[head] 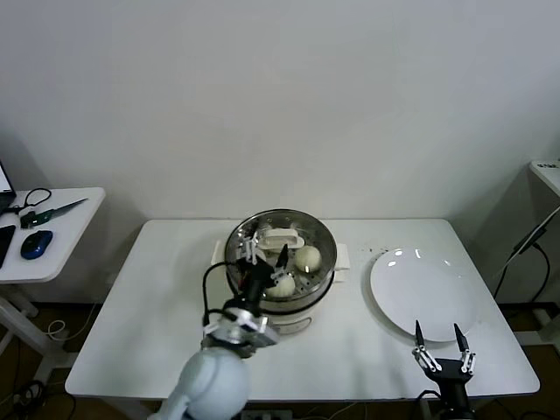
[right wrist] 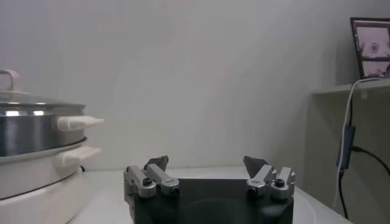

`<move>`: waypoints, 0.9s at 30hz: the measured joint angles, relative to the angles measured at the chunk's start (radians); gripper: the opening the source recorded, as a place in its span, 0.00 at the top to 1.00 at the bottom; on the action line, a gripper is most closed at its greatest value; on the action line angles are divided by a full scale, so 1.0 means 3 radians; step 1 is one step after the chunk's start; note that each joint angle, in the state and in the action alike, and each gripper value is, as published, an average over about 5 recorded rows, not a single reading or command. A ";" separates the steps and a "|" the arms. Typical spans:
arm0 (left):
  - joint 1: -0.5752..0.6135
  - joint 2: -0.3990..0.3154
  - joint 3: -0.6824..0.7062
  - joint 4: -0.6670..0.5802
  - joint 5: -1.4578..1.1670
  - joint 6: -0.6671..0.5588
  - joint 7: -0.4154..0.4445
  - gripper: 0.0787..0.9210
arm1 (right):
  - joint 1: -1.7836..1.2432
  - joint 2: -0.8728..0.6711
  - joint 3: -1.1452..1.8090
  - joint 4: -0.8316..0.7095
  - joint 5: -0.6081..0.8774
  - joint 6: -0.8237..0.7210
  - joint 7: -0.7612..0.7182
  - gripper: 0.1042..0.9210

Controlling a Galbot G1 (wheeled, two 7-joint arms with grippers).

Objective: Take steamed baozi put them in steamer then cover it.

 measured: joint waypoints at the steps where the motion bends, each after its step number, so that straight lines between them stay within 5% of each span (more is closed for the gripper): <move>1: 0.0061 -0.0001 -0.0103 -0.0026 -0.0167 -0.0081 -0.0033 0.12 | 0.0000 -0.0005 0.0000 -0.0005 0.0010 0.0005 -0.0002 0.12; 14: 0.0909 0.0046 -0.1385 0.0131 -0.1913 -0.1235 -0.0291 0.12 | 0.0042 -0.0061 -0.0024 -0.0108 0.0070 0.0088 -0.0044 0.12; 27: 0.1271 -0.0041 -0.1646 0.0824 -0.2555 -0.2084 -0.0324 0.12 | 0.0071 -0.0079 -0.0073 -0.0207 0.0114 0.0120 -0.0061 0.12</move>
